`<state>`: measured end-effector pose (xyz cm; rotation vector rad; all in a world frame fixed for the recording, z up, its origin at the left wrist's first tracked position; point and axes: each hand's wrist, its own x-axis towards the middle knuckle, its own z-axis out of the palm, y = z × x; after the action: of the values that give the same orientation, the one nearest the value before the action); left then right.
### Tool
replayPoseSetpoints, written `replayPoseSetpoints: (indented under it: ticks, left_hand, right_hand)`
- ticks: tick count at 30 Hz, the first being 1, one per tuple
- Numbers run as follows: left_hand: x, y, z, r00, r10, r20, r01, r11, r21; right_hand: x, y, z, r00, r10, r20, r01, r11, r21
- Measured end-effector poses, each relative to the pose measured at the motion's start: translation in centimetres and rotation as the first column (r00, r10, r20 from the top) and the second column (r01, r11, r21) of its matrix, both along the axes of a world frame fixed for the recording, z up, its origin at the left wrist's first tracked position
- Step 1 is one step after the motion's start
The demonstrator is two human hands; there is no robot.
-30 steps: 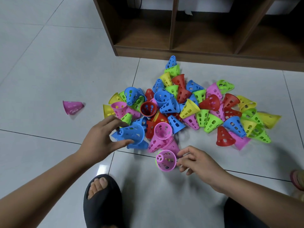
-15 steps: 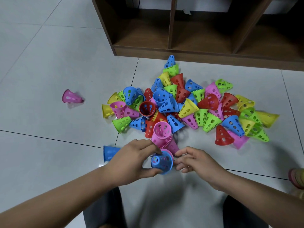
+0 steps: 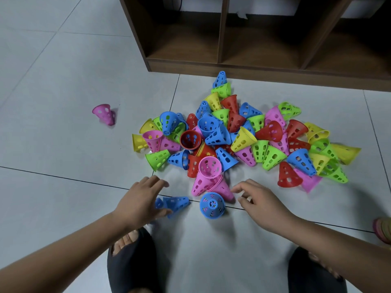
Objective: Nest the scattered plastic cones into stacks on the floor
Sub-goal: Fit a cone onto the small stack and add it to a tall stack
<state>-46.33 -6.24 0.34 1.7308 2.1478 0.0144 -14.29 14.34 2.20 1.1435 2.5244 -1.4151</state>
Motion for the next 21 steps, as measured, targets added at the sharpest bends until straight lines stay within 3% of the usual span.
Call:
replayPoseSetpoints:
  ticks: [5,12,16,21]
  left_hand:
    - [0.2,-1.5,-0.9,0.996,0.077,-0.047,-0.084,0.980,-0.180]
    - [1.0,-1.5,-1.9,0.978,0.198,-0.071,-0.211,0.910,-0.358]
    - [1.0,-1.5,-2.3,0.972,0.229,-0.055,-0.234,0.907,-0.351]
    - [0.7,-0.6,-0.6,0.958,0.283,0.044,-0.268,0.939,-0.216]
  right_hand:
    - [-0.2,0.1,-0.8,0.962,0.265,0.070,-0.274,0.940,0.205]
    - [-1.6,1.3,-2.0,0.884,0.421,0.204,-0.468,0.807,0.360]
    - [-2.3,1.5,-2.5,0.852,0.435,0.290,-0.520,0.764,0.381]
    - [-2.7,1.3,-3.1,0.849,0.420,0.320,-0.526,0.722,0.450]
